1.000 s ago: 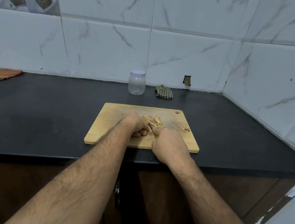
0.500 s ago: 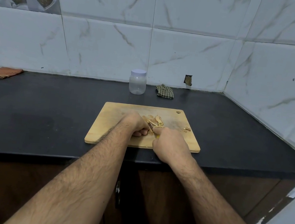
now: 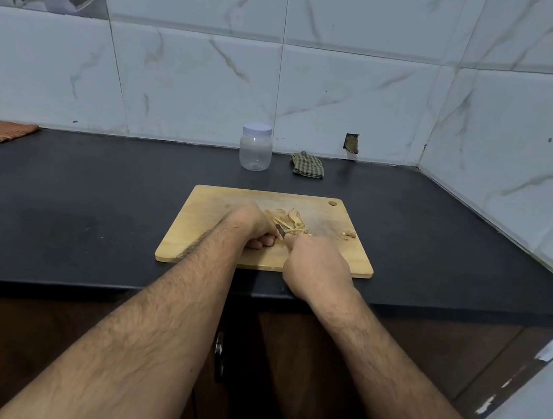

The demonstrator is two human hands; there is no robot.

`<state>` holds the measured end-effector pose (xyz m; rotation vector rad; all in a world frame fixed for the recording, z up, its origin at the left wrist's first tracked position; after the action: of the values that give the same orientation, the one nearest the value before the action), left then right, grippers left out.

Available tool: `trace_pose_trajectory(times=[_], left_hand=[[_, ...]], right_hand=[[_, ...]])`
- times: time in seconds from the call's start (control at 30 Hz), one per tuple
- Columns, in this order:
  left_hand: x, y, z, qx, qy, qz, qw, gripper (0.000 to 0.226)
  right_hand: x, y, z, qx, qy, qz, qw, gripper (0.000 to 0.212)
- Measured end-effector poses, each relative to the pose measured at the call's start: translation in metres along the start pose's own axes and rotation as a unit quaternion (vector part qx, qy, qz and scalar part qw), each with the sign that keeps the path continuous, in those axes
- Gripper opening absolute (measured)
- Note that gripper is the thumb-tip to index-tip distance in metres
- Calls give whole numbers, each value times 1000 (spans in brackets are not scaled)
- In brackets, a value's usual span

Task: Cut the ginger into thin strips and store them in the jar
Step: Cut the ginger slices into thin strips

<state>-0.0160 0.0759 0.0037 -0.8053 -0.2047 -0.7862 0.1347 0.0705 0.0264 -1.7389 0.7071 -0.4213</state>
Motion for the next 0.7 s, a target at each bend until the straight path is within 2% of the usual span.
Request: trace_pose_trajectory(times=[0.27,0.53,0.7], left_hand=[[-2,0,-1,8,-5,9,1000,24],[-2,0,-1,-2,-7,10,1000,25],[-1,-1,-2,5,-8,7,1000,22]], right_hand=[[28,9,8,5,-19,-4,1000,60],[35,9,10,10,-26,-2,1000,49],[33,7,8,-1,-13,8,1000,51]])
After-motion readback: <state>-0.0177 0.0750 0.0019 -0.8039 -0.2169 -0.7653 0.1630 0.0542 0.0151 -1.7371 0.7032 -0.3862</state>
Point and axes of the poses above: each hand's wrist, its own x-axis away from the middle knuckle, its own y-axis out of the palm, z = x × y, the point moved 4 cm from there along -x, towards the middle knuckle, and after that the axes turned 11 degrees about -y, right-handed, at the moved point
